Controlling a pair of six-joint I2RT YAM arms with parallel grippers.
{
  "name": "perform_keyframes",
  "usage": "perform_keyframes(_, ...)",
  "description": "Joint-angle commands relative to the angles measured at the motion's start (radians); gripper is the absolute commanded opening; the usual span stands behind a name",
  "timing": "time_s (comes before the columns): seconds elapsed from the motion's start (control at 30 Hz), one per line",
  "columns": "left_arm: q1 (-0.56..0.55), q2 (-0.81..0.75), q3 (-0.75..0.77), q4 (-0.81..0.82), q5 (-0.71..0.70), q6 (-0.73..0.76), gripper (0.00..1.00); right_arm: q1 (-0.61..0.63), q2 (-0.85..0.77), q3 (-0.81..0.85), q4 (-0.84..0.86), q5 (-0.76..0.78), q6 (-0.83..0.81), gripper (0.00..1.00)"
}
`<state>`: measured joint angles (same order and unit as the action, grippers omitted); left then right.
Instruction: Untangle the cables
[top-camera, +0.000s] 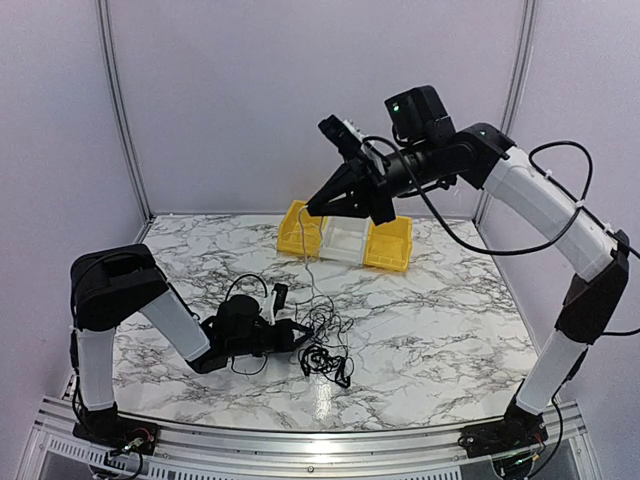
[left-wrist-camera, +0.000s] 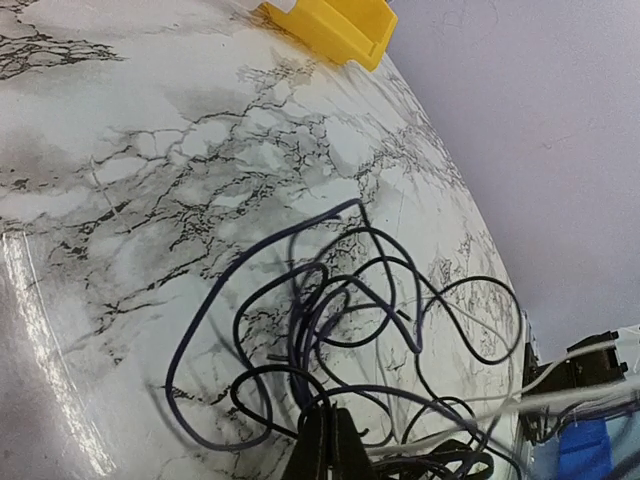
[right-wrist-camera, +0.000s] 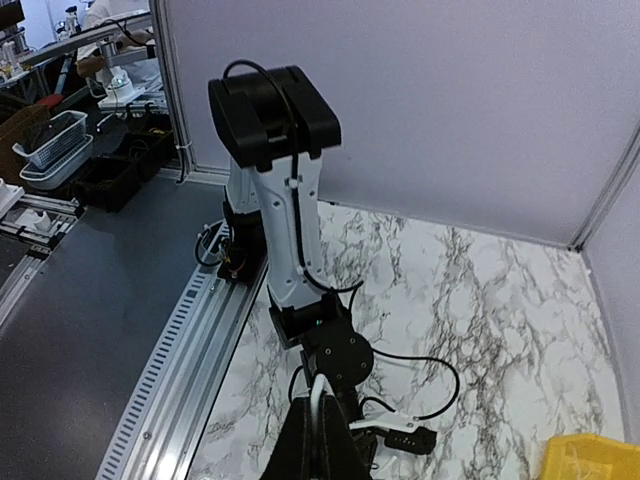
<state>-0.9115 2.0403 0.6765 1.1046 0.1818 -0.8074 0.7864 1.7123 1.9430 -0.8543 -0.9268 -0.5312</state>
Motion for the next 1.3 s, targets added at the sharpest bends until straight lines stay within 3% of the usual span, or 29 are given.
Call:
perform_keyframes(0.0,0.002,-0.028,-0.016,0.012,-0.013,-0.013,0.00,-0.009,-0.029,0.168,-0.067,-0.096,-0.010,0.00)
perform_keyframes(0.2,0.001,-0.046,-0.034,0.005,-0.027,-0.011,0.00,-0.055,-0.027,0.265,-0.039,-0.115,0.014,0.00)
perform_keyframes(0.47,0.002,-0.190,-0.133,-0.039,-0.068,0.024,0.00,-0.085,-0.027,0.252,0.027,0.030,0.017,0.00)
perform_keyframes(0.5,0.000,-0.228,-0.151,-0.044,-0.077,0.032,0.02,-0.085,-0.032,0.213,0.049,0.056,0.026,0.00)
perform_keyframes(0.63,-0.017,-0.411,-0.202,-0.123,-0.132,0.123,0.31,-0.084,-0.046,0.051,0.136,0.093,0.070,0.00)
perform_keyframes(0.83,-0.071,-0.692,-0.162,-0.349,-0.331,0.325,0.59,-0.062,-0.039,-0.138,0.225,0.088,0.109,0.00)
perform_keyframes(1.03,-0.084,-0.775,-0.075,-0.391,-0.380,0.434,0.64,-0.031,-0.009,-0.194,0.258,0.083,0.124,0.00)
perform_keyframes(1.27,-0.086,-0.690,0.051,-0.390,-0.369,0.485,0.63,-0.007,0.022,-0.171,0.269,0.054,0.152,0.00)
